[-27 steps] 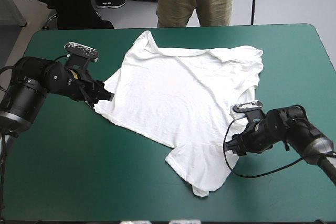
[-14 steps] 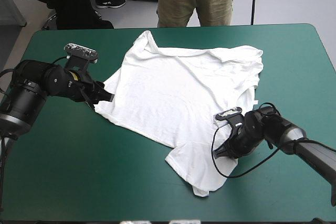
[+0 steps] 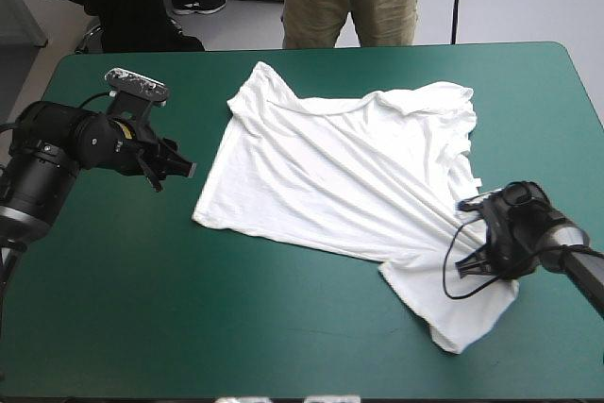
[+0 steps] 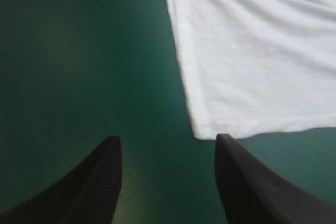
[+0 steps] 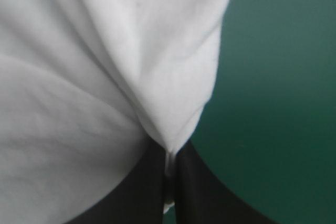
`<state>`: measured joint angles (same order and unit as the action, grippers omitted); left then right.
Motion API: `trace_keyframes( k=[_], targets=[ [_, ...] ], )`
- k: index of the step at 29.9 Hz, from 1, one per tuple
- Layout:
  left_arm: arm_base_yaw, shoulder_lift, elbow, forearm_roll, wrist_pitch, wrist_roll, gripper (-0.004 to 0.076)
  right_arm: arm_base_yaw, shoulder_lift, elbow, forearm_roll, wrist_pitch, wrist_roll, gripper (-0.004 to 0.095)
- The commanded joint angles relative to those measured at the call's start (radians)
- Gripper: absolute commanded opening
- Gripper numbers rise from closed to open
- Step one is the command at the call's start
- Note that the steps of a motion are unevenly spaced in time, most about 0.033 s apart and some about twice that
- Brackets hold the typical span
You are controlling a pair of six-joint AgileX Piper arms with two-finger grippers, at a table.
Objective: Fold the cloth
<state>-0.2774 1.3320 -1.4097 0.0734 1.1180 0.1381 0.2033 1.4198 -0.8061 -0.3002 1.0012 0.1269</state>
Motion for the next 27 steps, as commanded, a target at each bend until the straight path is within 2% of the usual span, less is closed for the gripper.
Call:
trace_keyframes(
  k=[1, 4, 7, 11, 17, 22, 25, 27],
  targets=[
    [-0.002, -0.035, -0.047, -0.006, -0.025, -0.009, 0.0387, -0.164, -0.028, -0.027, -0.142, 0.036, -0.004, -0.0018],
    [-0.002, -0.035, -0.054, -0.004, -0.016, -0.006, 0.0387, -0.31, -0.02, -0.072, -0.171, 0.019, -0.004, -0.0018],
    [-0.002, -0.035, -0.056, -0.011, -0.007, -0.006, 0.0387, -0.475, -0.008, -0.14, -0.181, -0.071, -0.006, -0.0018],
    [-0.002, -0.035, -0.056, -0.013, 0.013, -0.006, 0.0387, -0.611, 0.033, -0.25, -0.23, -0.143, -0.017, -0.0018],
    [-0.002, -0.035, -0.056, -0.017, 0.035, -0.001, 0.0387, -0.682, 0.208, -0.409, -0.278, -0.195, 0.023, -0.0018],
    [-0.002, -0.035, -0.056, -0.013, 0.027, -0.001, 0.0387, -0.68, 0.349, -0.516, -0.289, -0.167, 0.025, -0.0006],
    [-0.002, -0.035, -0.056, 0.006, 0.024, -0.001, 0.0387, -0.68, 0.366, -0.542, -0.305, -0.165, 0.025, 0.0103],
    [-0.002, -0.035, -0.056, 0.006, 0.014, -0.001, 0.0388, -0.68, 0.366, -0.543, -0.305, -0.171, 0.025, 0.026]
  ],
)
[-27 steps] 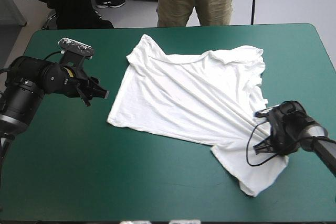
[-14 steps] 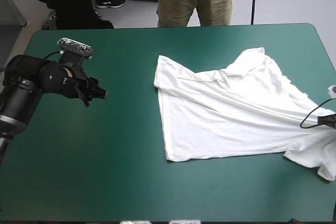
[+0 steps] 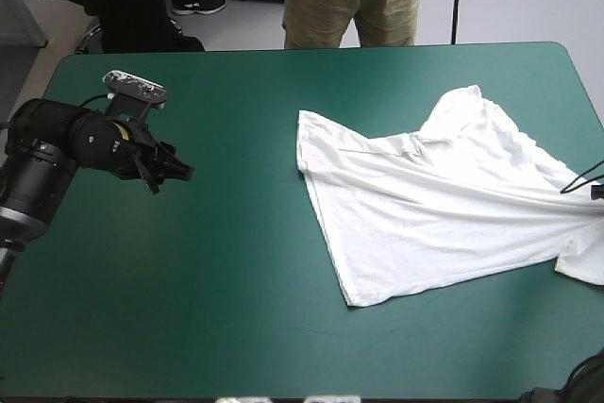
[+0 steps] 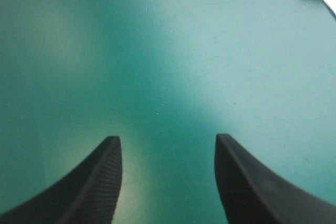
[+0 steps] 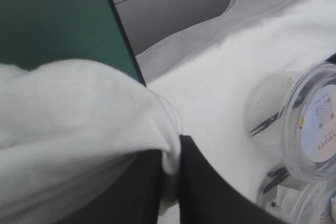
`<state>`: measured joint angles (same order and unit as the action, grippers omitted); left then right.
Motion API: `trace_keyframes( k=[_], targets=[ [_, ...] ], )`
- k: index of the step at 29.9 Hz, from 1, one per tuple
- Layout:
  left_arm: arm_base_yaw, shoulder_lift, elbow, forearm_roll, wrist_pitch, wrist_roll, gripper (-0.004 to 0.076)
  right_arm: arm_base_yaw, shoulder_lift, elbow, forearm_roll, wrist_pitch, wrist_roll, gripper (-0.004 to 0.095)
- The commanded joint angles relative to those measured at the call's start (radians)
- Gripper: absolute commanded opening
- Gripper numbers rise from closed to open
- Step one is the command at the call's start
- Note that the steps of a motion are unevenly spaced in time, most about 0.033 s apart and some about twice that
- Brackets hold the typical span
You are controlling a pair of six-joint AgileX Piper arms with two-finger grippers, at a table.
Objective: Fold the cloth
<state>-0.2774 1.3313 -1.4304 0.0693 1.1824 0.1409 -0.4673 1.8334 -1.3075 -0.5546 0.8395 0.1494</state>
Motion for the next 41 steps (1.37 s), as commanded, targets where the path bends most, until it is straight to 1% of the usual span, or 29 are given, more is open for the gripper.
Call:
trace_keyframes(
  k=[1, 2, 3, 5, 6, 11, 13, 14, 15, 17, 18, 20, 21, 22, 25, 28, 31, 34, 39, 41],
  targets=[
    [-0.002, -0.034, -0.035, 0.01, -0.061, -0.004, 0.0388, -0.009, -0.05, -0.041, -0.043, -0.009, 0.003, 0.036],
    [-0.002, -0.034, -0.035, 0.008, -0.072, -0.004, 0.0388, -0.009, -0.052, -0.041, -0.035, -0.001, 0.003, 0.044],
    [-0.002, -0.034, -0.035, 0.007, -0.082, -0.004, 0.0388, -0.009, -0.057, -0.041, -0.024, 0.005, 0.003, 0.0553],
    [-0.002, -0.034, -0.035, 0.0, -0.089, 0.002, 0.0388, -0.009, -0.068, -0.039, -0.002, 0.019, 0.003, 0.0664],
    [-0.002, -0.034, -0.035, -0.002, -0.089, 0.005, 0.0388, -0.009, -0.083, -0.039, 0.02, 0.019, 0.001, 0.0682],
    [-0.002, -0.034, -0.035, -0.002, -0.072, 0.007, 0.0388, -0.005, -0.183, -0.039, 0.206, -0.01, -0.097, 0.0611],
    [-0.002, -0.034, -0.035, -0.002, -0.065, 0.007, 0.0388, 0.002, -0.24, -0.039, 0.319, 0.01, -0.174, 0.058],
    [-0.002, -0.034, -0.035, -0.002, -0.062, 0.007, 0.0388, 0.01, -0.27, -0.039, 0.419, 0.03, -0.244, 0.0568],
    [-0.002, -0.034, -0.035, -0.002, -0.059, 0.009, 0.0388, 0.023, -0.301, -0.039, 0.555, 0.063, -0.318, 0.0559],
    [-0.002, -0.034, -0.035, -0.002, -0.054, 0.017, 0.0388, 0.064, -0.349, -0.039, 0.706, 0.151, -0.446, 0.0545],
    [-0.002, -0.034, -0.035, -0.002, -0.054, 0.017, 0.0388, 0.102, -0.37, -0.039, 0.742, 0.207, -0.456, 0.0536],
    [-0.002, -0.034, -0.035, 0.003, -0.054, 0.017, 0.0388, 0.192, -0.396, -0.037, 0.747, 0.311, -0.476, 0.0522],
    [-0.002, -0.034, -0.035, 0.002, -0.058, 0.017, 0.0388, 0.25, -0.409, -0.032, 0.743, 0.346, -0.476, 0.0523],
    [-0.002, -0.034, -0.035, 0.002, -0.06, 0.017, 0.0388, 0.315, -0.42, -0.025, 0.743, 0.358, -0.478, 0.0522],
    [-0.002, -0.034, -0.035, 0.0, -0.062, 0.017, 0.0388, 0.534, -0.44, -0.014, 0.738, 0.35, -0.478, 0.0523],
    [-0.002, -0.034, -0.035, 0.0, -0.063, 0.017, 0.0388, 0.741, -0.439, -0.014, 0.676, 0.307, -0.438, 0.0523],
    [-0.002, -0.034, -0.035, 0.0, -0.061, 0.017, 0.0388, 0.906, -0.419, -0.014, 0.616, 0.286, -0.38, 0.0523],
    [-0.002, -0.034, -0.035, 0.0, -0.057, 0.015, 0.0388, 1.034, -0.396, -0.011, 0.618, 0.286, -0.351, 0.0523],
    [-0.002, -0.034, -0.035, 0.0, -0.049, 0.013, 0.0388, 1.172, -0.35, -0.004, 0.598, 0.286, -0.288, 0.0523],
    [-0.002, -0.034, -0.035, 0.0, -0.049, 0.014, 0.0388, 1.222, -0.34, 0.02, 0.576, 0.264, -0.253, 0.0523]
  ],
)
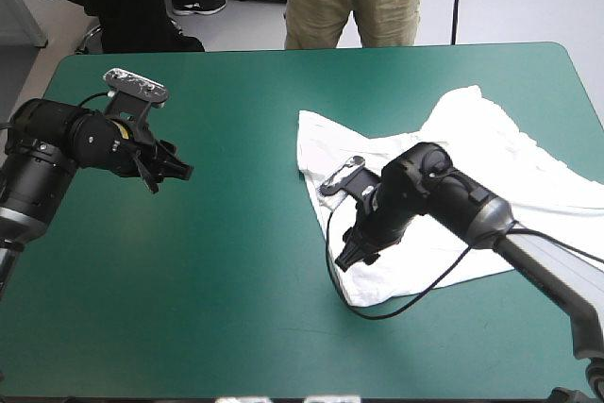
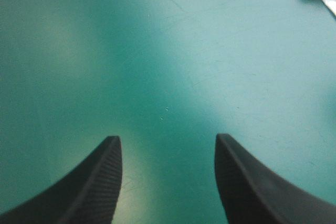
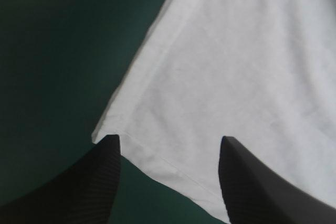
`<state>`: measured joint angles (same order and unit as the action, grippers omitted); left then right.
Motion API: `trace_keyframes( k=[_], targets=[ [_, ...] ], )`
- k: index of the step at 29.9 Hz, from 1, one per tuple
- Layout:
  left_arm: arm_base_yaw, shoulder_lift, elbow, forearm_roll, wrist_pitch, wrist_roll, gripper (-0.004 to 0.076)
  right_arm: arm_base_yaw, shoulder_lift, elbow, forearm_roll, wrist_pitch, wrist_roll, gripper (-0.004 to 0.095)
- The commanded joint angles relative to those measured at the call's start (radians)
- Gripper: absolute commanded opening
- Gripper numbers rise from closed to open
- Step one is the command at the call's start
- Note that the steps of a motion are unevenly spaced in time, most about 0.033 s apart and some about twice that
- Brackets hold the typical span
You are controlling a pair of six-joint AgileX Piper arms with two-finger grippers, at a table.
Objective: Fold the cloth
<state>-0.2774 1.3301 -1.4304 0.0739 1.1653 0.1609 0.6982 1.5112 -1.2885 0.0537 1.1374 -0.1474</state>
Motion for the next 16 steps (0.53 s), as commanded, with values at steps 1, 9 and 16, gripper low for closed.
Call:
trace_keyframes(
  k=[1, 9, 16],
  targets=[
    [-0.002, -0.033, -0.035, -0.004, -0.032, -0.006, 0.0388, 0.081, -0.011, 0.021, -0.054, -0.046, 0.064, 0.0523],
    [-0.002, -0.033, -0.035, -0.004, -0.034, -0.006, 0.0388, 0.181, -0.001, 0.233, -0.043, -0.23, 0.128, 0.0523],
    [-0.002, -0.029, -0.033, -0.045, -0.034, -0.006, 0.0388, 0.19, 0.004, 0.26, -0.038, -0.278, 0.147, 0.0523]
  ],
)
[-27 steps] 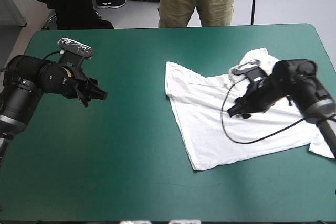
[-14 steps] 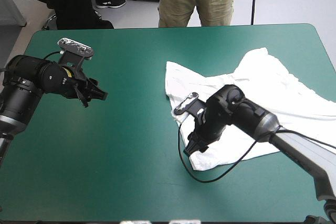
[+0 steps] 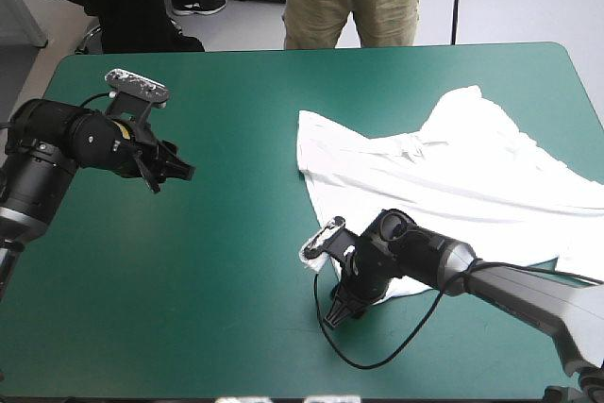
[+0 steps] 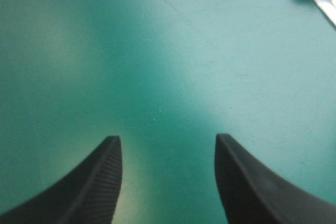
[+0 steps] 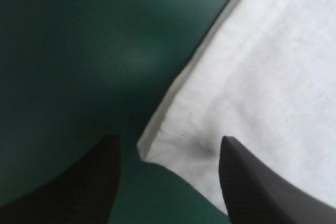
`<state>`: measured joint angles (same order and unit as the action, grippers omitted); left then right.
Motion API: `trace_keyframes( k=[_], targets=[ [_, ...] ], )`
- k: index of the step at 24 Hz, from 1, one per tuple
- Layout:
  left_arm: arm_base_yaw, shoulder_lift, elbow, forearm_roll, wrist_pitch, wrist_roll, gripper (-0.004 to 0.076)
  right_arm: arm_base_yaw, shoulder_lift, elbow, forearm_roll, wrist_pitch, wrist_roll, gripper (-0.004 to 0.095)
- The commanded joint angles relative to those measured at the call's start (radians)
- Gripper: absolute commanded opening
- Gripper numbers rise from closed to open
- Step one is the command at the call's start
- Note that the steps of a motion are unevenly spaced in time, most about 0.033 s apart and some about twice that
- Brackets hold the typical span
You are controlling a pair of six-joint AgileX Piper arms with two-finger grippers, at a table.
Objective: Fold the cloth
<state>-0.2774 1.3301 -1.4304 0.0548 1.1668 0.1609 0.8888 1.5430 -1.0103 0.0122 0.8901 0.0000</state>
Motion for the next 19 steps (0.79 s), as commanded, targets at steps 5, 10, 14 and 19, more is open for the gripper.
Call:
trace_keyframes(
  k=[5, 10, 14, 19],
  targets=[
    [-0.002, -0.011, -0.033, -0.055, -0.046, -0.006, 0.0388, -0.001, 0.034, -0.018, 0.002, -0.043, 0.008, 0.0522],
    [-0.002, 0.019, -0.033, -0.046, -0.079, -0.002, 0.0387, -0.001, 0.105, -0.018, 0.021, -0.04, 0.008, 0.0315],
    [-0.002, 0.051, -0.033, -0.083, -0.185, -0.002, 0.0387, -0.001, 0.105, -0.018, 0.023, -0.024, -0.022, -0.001],
    [-0.002, 0.236, -0.128, -0.238, -0.309, 0.003, 0.0388, -0.001, 0.105, -0.018, 0.062, -0.002, -0.034, -0.0016]
  ],
)
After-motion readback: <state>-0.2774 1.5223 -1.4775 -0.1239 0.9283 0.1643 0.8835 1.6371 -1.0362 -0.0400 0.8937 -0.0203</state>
